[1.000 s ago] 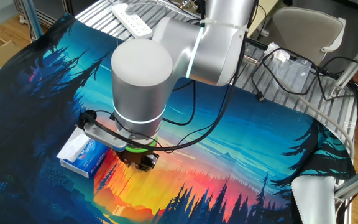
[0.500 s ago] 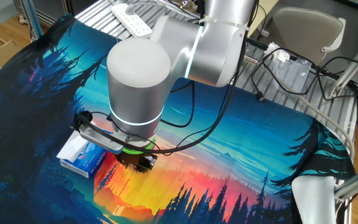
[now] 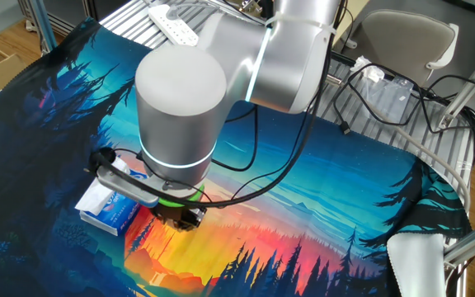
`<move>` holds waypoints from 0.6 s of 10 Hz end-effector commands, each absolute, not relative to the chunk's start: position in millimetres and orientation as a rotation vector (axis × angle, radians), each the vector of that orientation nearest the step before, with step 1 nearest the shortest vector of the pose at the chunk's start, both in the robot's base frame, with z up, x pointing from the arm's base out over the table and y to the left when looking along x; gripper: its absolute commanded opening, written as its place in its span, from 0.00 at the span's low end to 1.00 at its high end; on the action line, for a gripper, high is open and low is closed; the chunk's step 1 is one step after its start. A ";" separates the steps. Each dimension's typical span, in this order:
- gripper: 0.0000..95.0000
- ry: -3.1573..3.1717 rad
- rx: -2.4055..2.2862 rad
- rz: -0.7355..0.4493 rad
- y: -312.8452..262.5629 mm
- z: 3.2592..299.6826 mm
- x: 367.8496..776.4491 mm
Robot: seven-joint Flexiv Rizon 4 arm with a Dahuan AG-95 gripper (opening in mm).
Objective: Stack the blocks in a vertical line of five
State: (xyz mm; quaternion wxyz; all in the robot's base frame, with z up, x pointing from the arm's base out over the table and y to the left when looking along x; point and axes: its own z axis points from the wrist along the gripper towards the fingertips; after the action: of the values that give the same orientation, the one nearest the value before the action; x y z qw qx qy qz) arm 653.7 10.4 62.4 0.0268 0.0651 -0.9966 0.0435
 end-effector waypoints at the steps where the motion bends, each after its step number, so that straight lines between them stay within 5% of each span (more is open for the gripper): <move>1: 0.00 -3.065 0.200 0.144 11.6 72.4 657.7; 6: 0.00 -3.024 0.188 0.189 16.1 106.8 656.1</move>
State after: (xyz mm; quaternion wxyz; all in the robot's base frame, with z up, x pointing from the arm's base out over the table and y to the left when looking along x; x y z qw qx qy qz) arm 656.5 16.4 108.9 0.0542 0.0621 -0.9946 0.0626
